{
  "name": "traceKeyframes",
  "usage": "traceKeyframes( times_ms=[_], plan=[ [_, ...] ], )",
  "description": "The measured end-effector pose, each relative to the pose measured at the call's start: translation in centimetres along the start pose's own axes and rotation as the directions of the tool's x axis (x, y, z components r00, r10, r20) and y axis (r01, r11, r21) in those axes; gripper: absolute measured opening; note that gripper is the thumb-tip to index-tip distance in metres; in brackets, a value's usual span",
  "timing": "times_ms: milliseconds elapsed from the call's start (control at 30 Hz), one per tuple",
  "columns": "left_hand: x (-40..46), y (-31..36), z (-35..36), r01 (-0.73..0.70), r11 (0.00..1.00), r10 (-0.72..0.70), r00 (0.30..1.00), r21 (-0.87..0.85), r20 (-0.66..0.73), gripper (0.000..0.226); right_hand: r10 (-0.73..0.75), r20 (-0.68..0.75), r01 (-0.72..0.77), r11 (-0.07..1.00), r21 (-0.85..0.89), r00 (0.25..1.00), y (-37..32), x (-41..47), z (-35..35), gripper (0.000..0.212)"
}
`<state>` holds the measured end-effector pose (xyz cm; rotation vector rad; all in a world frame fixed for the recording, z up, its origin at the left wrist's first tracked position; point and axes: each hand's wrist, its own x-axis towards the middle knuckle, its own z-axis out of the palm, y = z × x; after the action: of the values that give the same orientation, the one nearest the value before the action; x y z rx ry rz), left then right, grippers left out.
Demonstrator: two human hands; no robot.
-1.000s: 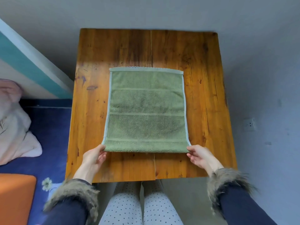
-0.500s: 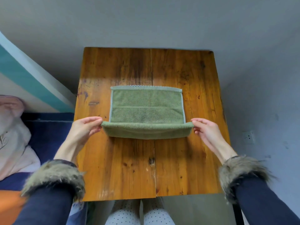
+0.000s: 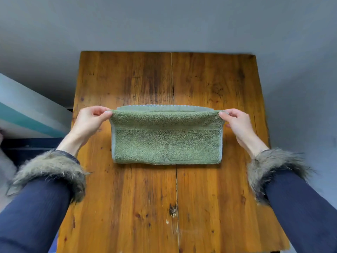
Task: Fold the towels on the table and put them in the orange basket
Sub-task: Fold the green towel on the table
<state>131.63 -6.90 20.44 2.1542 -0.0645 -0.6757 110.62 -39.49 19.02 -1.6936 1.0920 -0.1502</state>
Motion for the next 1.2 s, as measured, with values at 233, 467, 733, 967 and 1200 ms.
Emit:
traceKeyframes(
  times_ms=[233, 467, 733, 967, 1200],
  plan=[
    [3.4, 0.0, 1.2, 0.001, 1.0, -0.002, 0.997, -0.005, -0.077, 0.009, 0.023, -0.061, -0.02, 0.999, 0.046, 0.998, 1.0, 3.1, 2.1, 0.007],
    [5.3, -1.6, 2.9, 0.032, 0.998, -0.038, 0.988, -0.045, -0.148, 0.02, 0.032, -0.109, -0.035, 0.999, -0.026, 0.993, 1.7, 4.9, 4.0, 0.017],
    [-0.2, -2.0, 9.1, -0.358, 0.669, 0.541, 0.836, 0.651, -0.096, 0.05, -0.385, -0.134, 0.251, 0.791, -0.558, 0.913, 1.9, -0.9, 6.8, 0.048],
    [-3.8, -5.5, 15.7, -0.525, 0.392, 0.494, 0.813, 0.755, 0.309, 0.058, -0.434, 0.226, 0.442, 0.5, -0.745, 0.872, 6.1, -3.3, 11.9, 0.055],
    [-0.8, -8.2, 7.7, -0.395, 0.391, 0.423, 0.879, 0.831, 0.218, 0.058, -0.375, 0.174, 0.343, 0.451, -0.824, 0.911, 7.2, -1.1, 6.2, 0.058]
  ],
)
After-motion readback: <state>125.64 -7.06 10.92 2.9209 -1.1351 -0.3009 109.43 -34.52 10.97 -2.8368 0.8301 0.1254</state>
